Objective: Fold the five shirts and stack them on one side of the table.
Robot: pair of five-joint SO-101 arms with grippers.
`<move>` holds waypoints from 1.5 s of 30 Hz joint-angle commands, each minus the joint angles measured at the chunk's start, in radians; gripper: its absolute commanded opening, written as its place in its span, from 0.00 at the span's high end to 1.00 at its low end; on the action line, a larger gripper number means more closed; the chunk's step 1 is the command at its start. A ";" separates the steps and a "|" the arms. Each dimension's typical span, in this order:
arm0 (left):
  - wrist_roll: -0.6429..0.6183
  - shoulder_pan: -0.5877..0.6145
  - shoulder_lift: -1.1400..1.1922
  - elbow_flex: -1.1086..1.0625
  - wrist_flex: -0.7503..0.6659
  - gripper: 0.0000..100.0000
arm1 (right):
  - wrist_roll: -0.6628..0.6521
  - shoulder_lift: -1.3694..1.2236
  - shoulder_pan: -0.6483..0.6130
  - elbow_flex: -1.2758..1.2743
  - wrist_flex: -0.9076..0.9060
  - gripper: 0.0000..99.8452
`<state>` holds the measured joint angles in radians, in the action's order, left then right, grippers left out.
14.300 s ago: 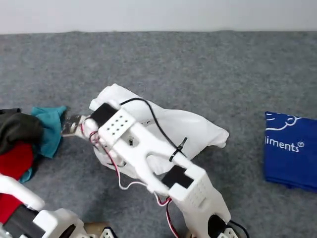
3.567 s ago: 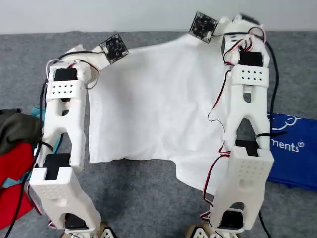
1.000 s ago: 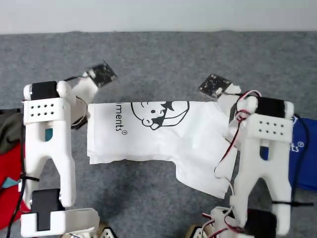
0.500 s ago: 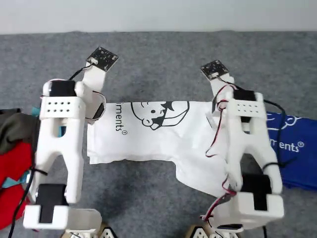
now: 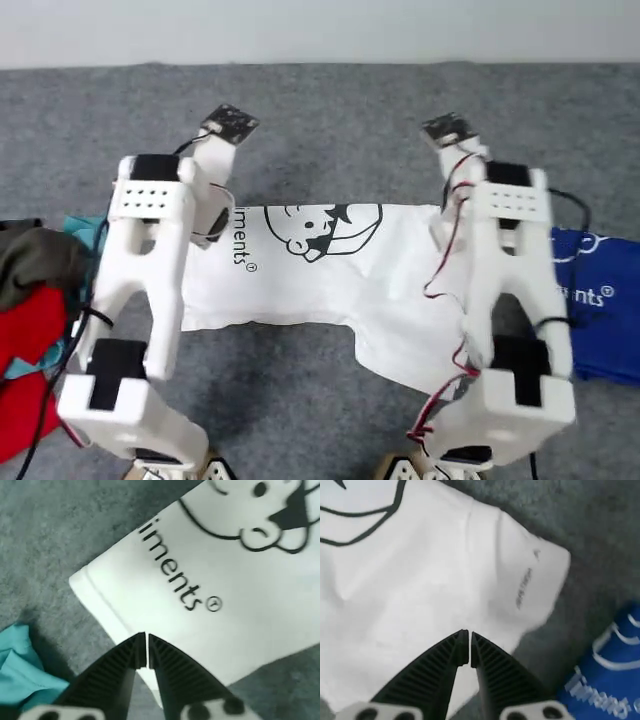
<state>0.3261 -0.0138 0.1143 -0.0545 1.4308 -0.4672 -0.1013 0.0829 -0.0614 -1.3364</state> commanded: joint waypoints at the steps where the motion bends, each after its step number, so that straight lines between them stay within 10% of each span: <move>1: 0.011 -0.121 -0.100 0.044 0.054 0.98 | 0.000 0.120 0.081 0.095 -0.142 0.98; 13: 0.035 -0.629 -0.011 0.044 0.109 0.98 | -0.189 0.394 0.504 0.100 -0.374 0.98; 24: 0.005 -0.858 0.192 0.171 0.109 0.77 | -0.377 0.404 0.854 0.098 -0.383 0.98; 45: 0.006 -0.964 0.683 0.613 0.173 0.77 | -0.399 0.414 0.906 0.098 -0.426 0.98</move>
<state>0.3337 -0.9743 0.7848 0.4979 1.5888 -0.8615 0.2654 0.9789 -0.0061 -1.7430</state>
